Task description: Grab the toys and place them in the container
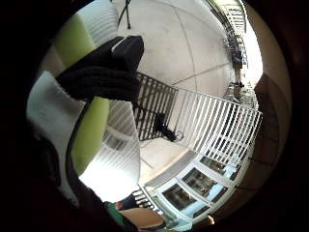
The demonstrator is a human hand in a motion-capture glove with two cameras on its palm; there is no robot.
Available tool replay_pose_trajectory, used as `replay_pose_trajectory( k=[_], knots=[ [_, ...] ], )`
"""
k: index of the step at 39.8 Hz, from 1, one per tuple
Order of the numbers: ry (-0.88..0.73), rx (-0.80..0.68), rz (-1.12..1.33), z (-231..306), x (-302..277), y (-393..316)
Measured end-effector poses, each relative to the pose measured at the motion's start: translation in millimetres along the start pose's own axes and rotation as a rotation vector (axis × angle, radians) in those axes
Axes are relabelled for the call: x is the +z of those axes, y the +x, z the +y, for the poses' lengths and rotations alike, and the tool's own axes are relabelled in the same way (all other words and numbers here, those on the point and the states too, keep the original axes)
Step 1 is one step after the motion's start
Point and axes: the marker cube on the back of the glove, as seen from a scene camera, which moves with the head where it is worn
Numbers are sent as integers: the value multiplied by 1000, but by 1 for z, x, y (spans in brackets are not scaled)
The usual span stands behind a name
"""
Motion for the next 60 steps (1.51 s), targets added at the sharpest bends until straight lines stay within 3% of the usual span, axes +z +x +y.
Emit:
replay_pose_trajectory(
  k=[24,39,51,60],
  knots=[
    [233,86,-46,1,-12,9],
    [139,97,-10,14,-38,-4],
    [180,64,-67,41,-103,-31],
    [273,-70,-23,74,-173,-67]
  ],
)
